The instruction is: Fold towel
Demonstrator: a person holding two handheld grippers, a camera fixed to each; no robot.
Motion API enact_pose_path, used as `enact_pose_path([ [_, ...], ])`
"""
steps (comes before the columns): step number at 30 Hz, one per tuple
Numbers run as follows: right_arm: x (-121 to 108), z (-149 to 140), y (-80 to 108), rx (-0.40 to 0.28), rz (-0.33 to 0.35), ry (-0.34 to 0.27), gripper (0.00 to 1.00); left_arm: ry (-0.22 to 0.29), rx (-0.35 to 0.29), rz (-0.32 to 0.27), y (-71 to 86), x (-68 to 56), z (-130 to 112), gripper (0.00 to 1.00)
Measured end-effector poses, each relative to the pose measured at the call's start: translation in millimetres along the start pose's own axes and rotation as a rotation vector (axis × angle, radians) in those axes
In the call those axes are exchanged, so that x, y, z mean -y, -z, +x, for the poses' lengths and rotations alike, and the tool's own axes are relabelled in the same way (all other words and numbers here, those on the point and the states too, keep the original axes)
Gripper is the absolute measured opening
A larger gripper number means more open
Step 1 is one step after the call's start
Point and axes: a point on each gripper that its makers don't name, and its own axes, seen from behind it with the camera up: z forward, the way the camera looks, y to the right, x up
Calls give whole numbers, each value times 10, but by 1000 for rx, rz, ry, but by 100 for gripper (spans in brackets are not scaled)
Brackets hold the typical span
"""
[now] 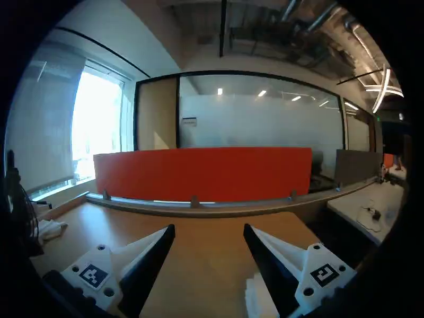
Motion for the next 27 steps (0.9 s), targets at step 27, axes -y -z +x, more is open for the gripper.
enact_pose_path([
  [27,500,26,-143,-33,3,19,100,-37,-93,-19,-32,-20,131,94],
])
